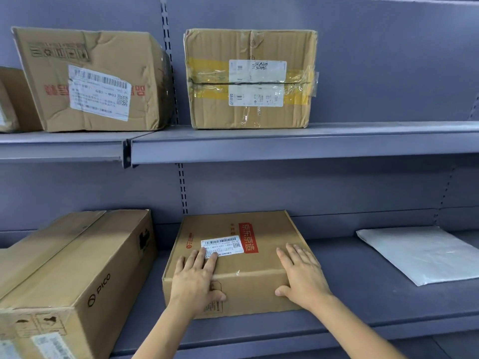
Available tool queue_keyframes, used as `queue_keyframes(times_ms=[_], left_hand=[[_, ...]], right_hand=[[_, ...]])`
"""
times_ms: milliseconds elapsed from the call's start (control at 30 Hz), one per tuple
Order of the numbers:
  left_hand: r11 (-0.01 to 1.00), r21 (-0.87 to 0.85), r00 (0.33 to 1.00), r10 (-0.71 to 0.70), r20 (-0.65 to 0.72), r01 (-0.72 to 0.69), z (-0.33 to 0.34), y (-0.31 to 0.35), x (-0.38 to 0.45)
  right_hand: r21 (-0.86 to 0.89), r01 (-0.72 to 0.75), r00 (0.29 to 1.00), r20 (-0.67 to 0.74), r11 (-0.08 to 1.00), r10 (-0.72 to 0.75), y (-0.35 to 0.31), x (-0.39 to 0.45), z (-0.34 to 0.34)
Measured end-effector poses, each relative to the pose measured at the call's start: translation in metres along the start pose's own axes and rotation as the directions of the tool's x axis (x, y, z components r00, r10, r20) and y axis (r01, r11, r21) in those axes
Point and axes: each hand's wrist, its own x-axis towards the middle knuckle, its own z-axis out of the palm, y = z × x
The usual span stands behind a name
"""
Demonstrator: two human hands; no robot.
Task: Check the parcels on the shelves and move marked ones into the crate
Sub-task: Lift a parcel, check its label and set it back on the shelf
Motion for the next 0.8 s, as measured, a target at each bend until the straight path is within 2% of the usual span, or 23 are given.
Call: queue_keyframes(times_ms=[133,233,400,567,700,800], left_hand=[[1.000,-0.005,0.999,-0.026,0.021,0.026,-0.001,0.003,-0.001],[0.999,-0.004,0.998,-0.052,0.036,0.052,-0.003,0.007,0.000],[0.999,0.036,0.999,-0.041,-0.004,0.041,-0.003,0.011,-0.004],[0.999,-0.035,0.999,0.022,0.024,-0.021,-0.020,0.004,-0.004],[0.991,-0.108,0.997,0.082,-0.012,-0.083,-0.034,0.014,-0.024],[0.973,-0.175,0.989,0.149,-0.009,-0.148,-0.042,0.036,-0.047]], right_hand=[[-0.004,-0.044,0.999,0.015,0.999,0.044,-0.003,-0.003,-0.003],[-0.017,-0.128,0.992,0.020,0.992,0.128,-0.011,-0.005,-0.003],[-0.023,-0.231,0.973,0.008,0.973,0.231,-0.023,-0.012,0.001],[0.044,-0.190,0.972,0.146,0.981,0.182,-0.015,-0.017,-0.023],[0.100,-0.123,0.985,0.135,0.987,0.109,0.005,-0.060,-0.038],[0.107,-0.137,0.975,0.188,0.985,0.116,0.029,-0.100,-0.041]])
